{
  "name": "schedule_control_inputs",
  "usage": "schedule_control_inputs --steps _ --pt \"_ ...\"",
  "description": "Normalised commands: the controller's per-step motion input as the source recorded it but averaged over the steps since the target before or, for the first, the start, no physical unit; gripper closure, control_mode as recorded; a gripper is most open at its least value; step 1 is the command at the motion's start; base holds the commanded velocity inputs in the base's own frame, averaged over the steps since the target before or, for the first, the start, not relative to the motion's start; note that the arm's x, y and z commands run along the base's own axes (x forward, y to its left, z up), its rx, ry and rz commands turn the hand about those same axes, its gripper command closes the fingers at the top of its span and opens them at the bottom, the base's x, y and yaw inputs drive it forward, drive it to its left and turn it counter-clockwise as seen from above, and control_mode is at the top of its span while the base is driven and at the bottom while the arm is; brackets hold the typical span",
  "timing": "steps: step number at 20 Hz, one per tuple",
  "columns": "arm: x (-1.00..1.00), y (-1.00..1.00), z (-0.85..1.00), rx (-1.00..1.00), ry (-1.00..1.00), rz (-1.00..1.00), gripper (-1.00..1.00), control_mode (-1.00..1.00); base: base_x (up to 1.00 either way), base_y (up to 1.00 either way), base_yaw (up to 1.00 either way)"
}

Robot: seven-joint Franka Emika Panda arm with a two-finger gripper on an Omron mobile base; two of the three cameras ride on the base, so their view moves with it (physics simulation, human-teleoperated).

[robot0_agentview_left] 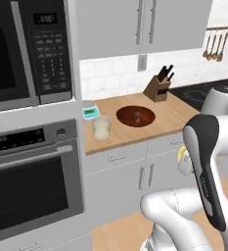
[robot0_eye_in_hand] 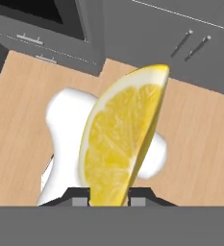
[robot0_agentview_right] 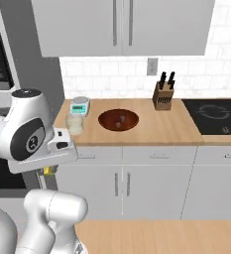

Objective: Grab a lemon wedge from the fridge and one ice cube from the ice bowl, and put them in the glass of lemonade.

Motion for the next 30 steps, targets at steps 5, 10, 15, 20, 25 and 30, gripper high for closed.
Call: schedule_control_inputs --steps 5,10,15,20,25,30 --pt "0.00 0.00 0.00 0.00 0.00 0.00 1.00 1.00 0.24 -0.62 0.43" --pt "0.00 0.00 0.00 0.00 0.00 0.00 1.00 1.00 0.62 -0.57 0.26" --pt "0.00 0.00 0.00 0.00 0.00 0.00 1.00 1.00 0.96 -0.23 0.18" --pt "0.00 0.00 0.00 0.00 0.00 0.00 1.00 1.00 0.68 -0.06 0.10" --pt "0.00 0.00 0.00 0.00 0.00 0.00 1.00 1.00 0.08 -0.01 0.01" --pt "0.00 0.00 0.00 0.00 0.00 0.00 1.00 1.00 0.00 0.00 0.00"
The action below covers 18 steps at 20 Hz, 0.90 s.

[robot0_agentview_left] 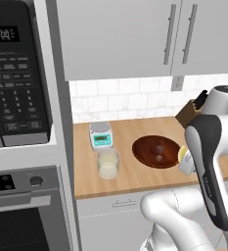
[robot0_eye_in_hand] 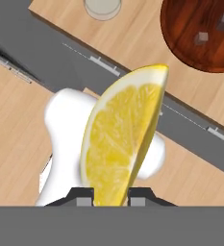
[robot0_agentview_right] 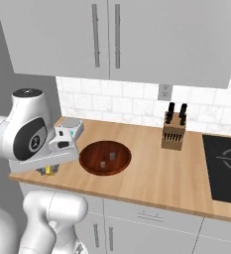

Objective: Grab a lemon wedge from the fridge and one ice cube from the ice bowl, and put them in the glass of lemonade.

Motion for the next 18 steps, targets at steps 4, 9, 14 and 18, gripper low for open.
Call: schedule_control_inputs --steps 4,9,14,18 --pt "0.00 0.00 0.00 0.00 0.00 0.00 1.00 1.00 0.00 0.00 0.00" --pt "0.47 0.43 -0.01 0.02 -0.01 0.04 1.00 -1.00 0.00 0.00 0.00" --pt "0.76 0.76 0.00 0.00 -0.03 0.09 1.00 -1.00 0.00 0.00 0.00" --pt "0.77 0.69 -0.02 0.00 -0.06 0.02 1.00 -1.00 0.00 0.00 0.00"
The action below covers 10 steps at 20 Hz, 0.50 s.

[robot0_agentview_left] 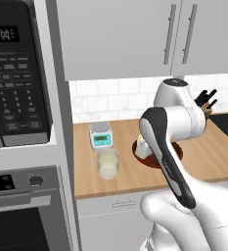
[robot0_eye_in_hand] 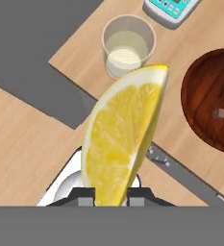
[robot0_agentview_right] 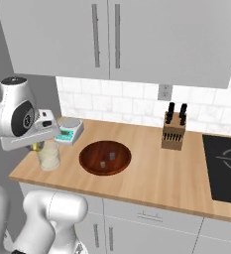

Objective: Grab a lemon wedge from the fridge and one ice cube from the ice bowl, and put them in the glass of lemonade.

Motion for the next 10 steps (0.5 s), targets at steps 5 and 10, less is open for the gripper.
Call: schedule_control_inputs --steps 5,10 --pt "0.70 0.30 -0.46 0.00 0.00 0.00 1.00 -1.00 0.00 0.00 0.00" --pt "0.81 0.23 -0.63 0.00 0.00 0.01 1.00 -1.00 0.00 0.00 0.00"
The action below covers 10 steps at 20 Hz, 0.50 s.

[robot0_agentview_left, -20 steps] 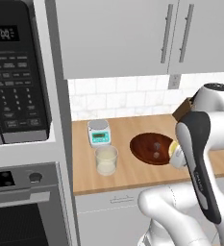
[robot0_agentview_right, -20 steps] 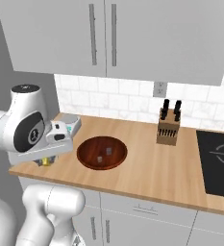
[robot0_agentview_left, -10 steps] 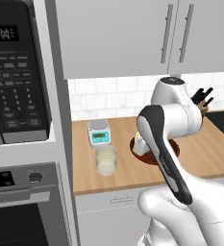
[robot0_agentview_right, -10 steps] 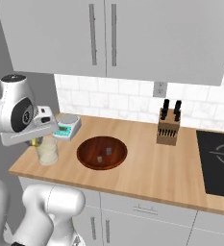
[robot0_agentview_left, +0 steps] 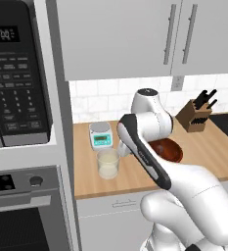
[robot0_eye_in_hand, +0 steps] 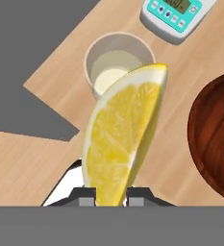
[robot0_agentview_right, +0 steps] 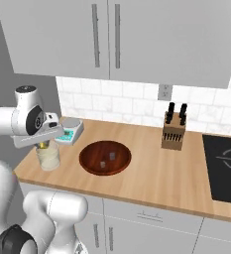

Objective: Grab a lemon wedge from the fridge and one ice cube from the ice bowl, and put them in the glass of lemonade.

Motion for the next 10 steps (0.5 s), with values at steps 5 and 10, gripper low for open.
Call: schedule_control_inputs --steps 5,10 --pt "0.47 0.27 -0.22 0.00 0.00 0.02 1.00 -1.00 0.00 0.00 0.00" --pt "0.41 0.23 -0.14 0.00 -0.01 0.00 1.00 -1.00 0.00 0.00 0.00"
